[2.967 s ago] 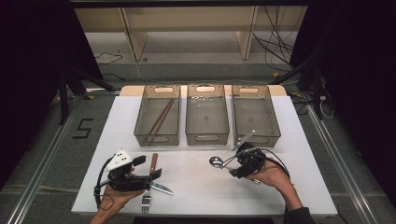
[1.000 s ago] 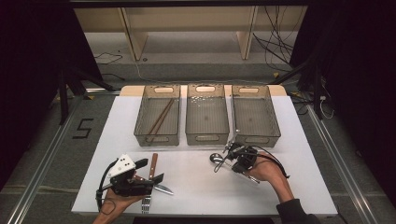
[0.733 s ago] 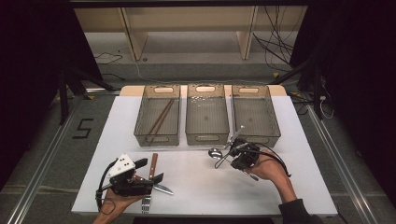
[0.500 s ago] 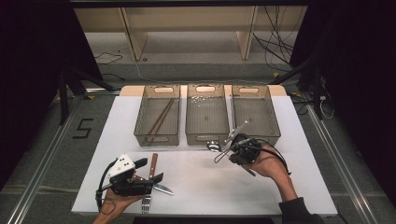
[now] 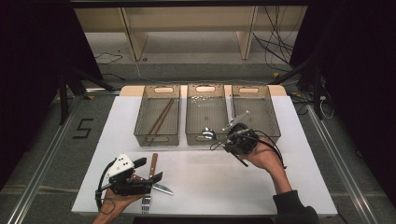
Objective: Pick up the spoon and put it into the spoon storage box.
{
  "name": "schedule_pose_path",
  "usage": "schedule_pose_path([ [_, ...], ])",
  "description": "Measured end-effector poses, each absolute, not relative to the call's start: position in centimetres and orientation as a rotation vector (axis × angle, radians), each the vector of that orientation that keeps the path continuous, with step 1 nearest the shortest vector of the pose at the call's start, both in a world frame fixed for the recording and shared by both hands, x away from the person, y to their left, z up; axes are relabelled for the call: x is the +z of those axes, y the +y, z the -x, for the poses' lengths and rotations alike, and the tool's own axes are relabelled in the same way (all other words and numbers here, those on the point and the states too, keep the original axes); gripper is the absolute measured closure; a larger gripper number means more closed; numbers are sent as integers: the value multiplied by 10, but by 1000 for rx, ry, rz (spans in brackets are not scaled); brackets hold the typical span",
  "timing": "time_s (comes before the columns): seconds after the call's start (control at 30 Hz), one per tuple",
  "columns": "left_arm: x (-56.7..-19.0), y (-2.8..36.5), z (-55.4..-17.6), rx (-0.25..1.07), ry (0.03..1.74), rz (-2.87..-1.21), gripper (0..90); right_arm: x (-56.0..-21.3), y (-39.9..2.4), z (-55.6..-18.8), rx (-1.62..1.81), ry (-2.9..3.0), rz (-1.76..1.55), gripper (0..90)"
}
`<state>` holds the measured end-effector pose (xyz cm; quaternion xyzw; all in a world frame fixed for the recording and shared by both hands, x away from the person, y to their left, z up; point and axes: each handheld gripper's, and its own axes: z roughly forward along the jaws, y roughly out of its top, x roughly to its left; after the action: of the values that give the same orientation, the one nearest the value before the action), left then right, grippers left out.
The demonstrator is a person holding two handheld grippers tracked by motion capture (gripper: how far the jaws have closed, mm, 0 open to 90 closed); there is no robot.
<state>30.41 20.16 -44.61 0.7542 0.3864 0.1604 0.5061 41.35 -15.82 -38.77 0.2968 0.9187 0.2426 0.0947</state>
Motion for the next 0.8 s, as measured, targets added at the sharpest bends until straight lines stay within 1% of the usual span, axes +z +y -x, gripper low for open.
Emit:
schedule_pose_path([
  [0.4,-446,202,-304,390,932,-1815,164,-368,-144,-431,840,2658,-888,855],
  [0.8,-446,202,-304,388,931,-1815,164,-354,-129,-446,884,2639,-890,856],
])
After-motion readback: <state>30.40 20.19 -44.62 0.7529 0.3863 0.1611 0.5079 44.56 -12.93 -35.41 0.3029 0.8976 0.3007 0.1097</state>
